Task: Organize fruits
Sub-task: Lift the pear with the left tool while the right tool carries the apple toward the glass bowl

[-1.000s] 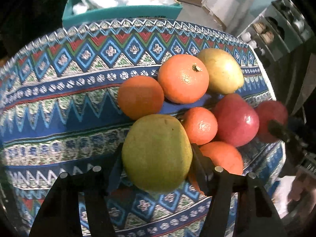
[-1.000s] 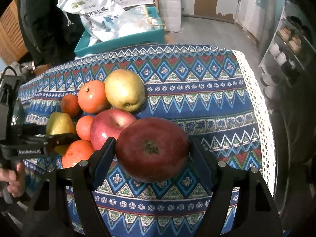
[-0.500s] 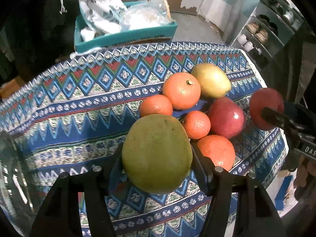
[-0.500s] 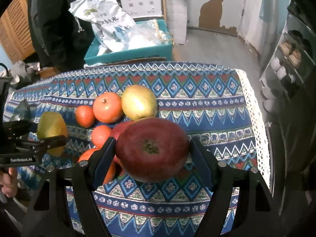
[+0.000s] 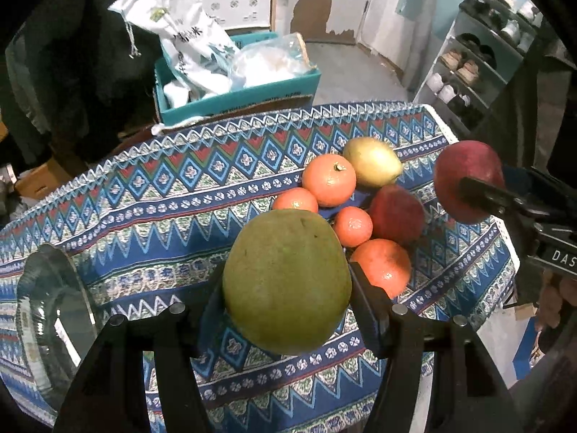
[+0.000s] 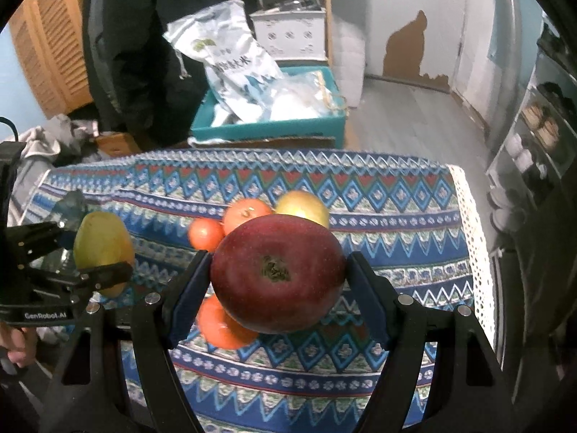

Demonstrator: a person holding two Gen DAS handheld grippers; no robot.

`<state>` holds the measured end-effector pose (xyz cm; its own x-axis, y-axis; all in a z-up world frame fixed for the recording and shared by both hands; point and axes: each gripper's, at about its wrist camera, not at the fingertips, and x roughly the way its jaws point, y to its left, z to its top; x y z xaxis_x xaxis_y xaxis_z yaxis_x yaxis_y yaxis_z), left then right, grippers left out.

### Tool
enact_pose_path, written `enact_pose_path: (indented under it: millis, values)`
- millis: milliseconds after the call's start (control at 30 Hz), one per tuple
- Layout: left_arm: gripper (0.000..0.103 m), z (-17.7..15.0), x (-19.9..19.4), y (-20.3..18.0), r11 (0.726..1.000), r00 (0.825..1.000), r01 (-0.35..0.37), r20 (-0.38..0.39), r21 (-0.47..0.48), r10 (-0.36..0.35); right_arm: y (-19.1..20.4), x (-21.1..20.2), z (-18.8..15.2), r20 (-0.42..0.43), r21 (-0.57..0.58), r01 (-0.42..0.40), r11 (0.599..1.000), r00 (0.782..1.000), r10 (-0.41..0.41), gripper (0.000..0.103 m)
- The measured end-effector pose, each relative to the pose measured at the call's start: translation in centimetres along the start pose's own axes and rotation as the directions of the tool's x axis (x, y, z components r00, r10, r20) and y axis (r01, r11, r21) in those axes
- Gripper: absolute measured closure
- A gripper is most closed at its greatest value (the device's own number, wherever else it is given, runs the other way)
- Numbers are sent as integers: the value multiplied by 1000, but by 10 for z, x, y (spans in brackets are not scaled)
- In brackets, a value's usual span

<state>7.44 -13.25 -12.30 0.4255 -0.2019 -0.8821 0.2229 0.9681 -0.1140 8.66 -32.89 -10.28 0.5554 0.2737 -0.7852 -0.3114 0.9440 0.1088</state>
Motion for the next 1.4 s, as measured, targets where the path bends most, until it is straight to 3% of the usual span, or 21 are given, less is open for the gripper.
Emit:
enact_pose_path:
  millis: [767, 1400]
  values:
    - [38, -14, -80, 53, 997, 991, -30, 126, -70, 39, 96, -26, 47, 89, -109, -132, 985, 986, 141, 27]
    - [38, -39, -111, 141, 969, 980, -75, 160, -235, 115, 195, 3, 81, 55, -188, -258, 948, 961, 272, 27]
